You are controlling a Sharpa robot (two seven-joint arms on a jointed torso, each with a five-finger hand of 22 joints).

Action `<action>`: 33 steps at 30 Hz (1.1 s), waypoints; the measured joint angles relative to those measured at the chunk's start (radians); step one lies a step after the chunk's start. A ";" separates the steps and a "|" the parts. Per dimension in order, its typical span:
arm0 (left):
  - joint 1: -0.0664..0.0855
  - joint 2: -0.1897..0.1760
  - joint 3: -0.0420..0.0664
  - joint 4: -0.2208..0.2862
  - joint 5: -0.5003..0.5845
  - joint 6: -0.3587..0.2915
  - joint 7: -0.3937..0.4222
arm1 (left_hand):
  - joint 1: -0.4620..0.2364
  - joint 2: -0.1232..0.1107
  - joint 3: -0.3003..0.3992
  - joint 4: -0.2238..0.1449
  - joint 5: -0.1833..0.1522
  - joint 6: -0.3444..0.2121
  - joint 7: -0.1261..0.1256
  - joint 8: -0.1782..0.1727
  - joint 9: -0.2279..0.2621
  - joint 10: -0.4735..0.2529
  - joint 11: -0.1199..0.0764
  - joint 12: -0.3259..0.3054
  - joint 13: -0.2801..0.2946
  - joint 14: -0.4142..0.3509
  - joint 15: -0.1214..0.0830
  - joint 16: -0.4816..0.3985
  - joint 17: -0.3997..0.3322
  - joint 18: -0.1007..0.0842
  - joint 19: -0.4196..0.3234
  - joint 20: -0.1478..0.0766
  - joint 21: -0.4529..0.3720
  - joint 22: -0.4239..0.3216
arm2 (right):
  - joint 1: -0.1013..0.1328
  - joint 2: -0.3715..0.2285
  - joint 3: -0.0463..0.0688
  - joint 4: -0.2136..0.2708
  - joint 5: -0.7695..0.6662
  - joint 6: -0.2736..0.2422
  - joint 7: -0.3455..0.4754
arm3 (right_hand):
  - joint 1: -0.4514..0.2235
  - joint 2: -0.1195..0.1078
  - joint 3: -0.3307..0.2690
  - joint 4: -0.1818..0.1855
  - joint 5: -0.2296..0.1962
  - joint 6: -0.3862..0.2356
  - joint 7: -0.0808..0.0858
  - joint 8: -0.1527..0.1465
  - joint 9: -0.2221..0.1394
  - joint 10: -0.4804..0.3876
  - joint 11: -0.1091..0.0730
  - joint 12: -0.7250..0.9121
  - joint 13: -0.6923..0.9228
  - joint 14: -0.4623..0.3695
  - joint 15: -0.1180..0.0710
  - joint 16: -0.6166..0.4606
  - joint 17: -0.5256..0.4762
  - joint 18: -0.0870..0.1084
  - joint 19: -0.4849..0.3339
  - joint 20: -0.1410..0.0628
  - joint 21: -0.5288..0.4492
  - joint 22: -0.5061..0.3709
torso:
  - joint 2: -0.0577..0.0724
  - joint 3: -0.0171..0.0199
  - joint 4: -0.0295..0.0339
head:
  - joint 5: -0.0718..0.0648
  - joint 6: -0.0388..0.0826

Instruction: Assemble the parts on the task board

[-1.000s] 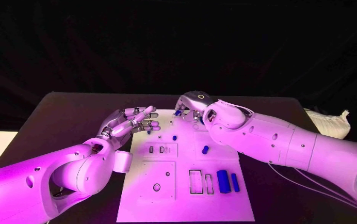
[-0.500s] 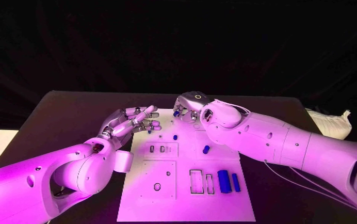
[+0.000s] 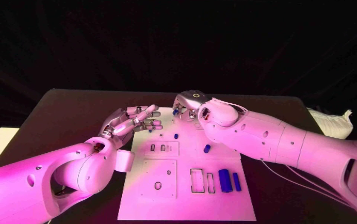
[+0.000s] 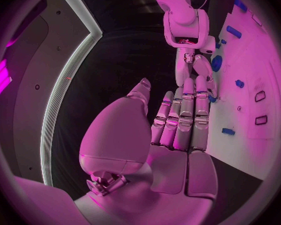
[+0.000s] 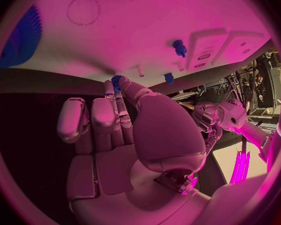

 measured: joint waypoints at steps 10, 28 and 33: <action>0.003 0.003 0.000 0.001 0.000 0.001 0.000 | 0.004 0.004 0.000 0.000 0.000 0.000 0.000 0.000 -0.001 0.000 0.000 -0.004 0.000 0.000 0.000 0.000 0.001 0.000 0.000 0.000 0.000 0.000 | 0.000 0.009 -0.003 -0.011 -0.004 0.015 -0.009 | -0.014 -0.025 0.009 0.018 0.005 -0.047 0.015 0.001 -0.004 -0.053 0.016 0.000 -0.003 -0.005 0.008 -0.030 -0.056 0.000 -0.038 0.013 -0.021 -0.056 | 0.001 -0.0018 0.0007 | 0.001 0.002; 0.006 0.008 0.000 -0.017 0.001 0.006 0.000 | 0.004 0.004 0.000 -0.005 0.000 0.000 0.000 -0.004 -0.001 0.000 0.000 -0.004 0.000 0.000 0.000 0.000 0.003 0.000 0.000 0.000 0.000 0.001 | -0.002 -0.132 0.003 0.134 0.009 -0.033 -0.013 | -0.002 -0.078 -0.044 0.062 0.021 -0.156 0.036 0.028 -0.009 -0.096 0.031 0.065 0.018 -0.016 0.030 -0.190 -0.233 0.037 -0.139 0.027 -0.145 -0.234 | -0.004 -0.0006 -0.0065 | 0.007 0.010; 0.006 0.017 0.000 -0.038 0.000 0.011 0.000 | 0.004 0.004 0.000 -0.005 0.000 0.000 0.000 -0.004 -0.001 0.000 0.000 -0.004 0.000 0.000 0.000 0.000 0.003 0.000 0.000 0.000 0.000 0.001 | -0.001 -0.225 0.025 0.212 0.046 -0.049 -0.018 | -0.043 -0.118 -0.074 0.103 0.027 -0.117 0.009 0.028 -0.009 0.153 -0.014 0.222 0.114 0.000 -0.012 -0.007 -0.006 -0.003 0.004 0.002 -0.024 -0.024 | -0.009 0.0001 -0.0152 | 0.009 0.010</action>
